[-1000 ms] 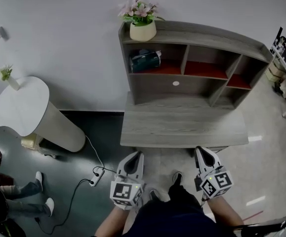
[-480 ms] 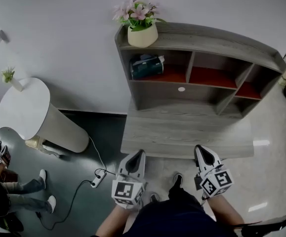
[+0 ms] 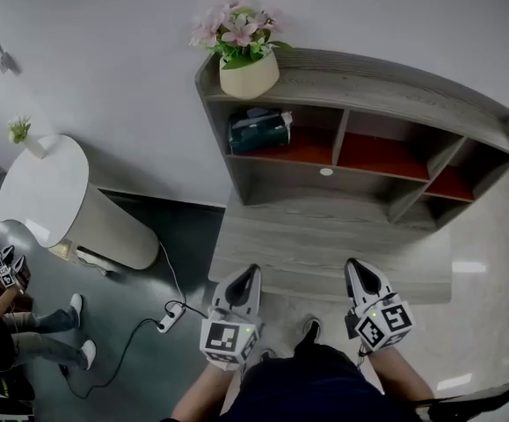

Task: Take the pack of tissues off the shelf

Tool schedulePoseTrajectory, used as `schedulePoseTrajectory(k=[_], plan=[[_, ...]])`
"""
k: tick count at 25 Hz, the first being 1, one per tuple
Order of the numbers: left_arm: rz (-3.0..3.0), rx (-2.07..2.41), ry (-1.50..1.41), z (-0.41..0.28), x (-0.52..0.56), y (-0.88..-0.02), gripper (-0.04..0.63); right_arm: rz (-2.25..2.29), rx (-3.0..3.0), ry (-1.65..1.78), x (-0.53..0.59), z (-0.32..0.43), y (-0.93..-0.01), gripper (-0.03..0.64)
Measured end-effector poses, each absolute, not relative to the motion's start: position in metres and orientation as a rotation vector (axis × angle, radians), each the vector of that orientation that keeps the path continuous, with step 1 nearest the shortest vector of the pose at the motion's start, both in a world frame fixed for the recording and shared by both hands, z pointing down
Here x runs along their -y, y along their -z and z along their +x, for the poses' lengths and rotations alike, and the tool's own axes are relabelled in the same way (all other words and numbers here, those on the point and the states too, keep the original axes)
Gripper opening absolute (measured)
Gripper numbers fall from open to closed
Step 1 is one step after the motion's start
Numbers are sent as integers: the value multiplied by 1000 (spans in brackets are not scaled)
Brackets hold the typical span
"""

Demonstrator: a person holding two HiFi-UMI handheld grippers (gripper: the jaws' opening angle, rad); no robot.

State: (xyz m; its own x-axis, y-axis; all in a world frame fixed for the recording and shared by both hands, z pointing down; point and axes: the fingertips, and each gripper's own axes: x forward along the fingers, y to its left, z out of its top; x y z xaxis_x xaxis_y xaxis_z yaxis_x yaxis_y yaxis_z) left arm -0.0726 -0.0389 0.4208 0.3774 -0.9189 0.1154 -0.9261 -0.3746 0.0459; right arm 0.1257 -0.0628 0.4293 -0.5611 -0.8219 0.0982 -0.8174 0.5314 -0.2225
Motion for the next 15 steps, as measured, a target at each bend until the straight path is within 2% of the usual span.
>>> schedulePoseTrajectory(k=[15], plan=[[2449, 1814, -191, -56, 73, -418, 18, -1362, -2775, 430, 112, 146, -435, 11]])
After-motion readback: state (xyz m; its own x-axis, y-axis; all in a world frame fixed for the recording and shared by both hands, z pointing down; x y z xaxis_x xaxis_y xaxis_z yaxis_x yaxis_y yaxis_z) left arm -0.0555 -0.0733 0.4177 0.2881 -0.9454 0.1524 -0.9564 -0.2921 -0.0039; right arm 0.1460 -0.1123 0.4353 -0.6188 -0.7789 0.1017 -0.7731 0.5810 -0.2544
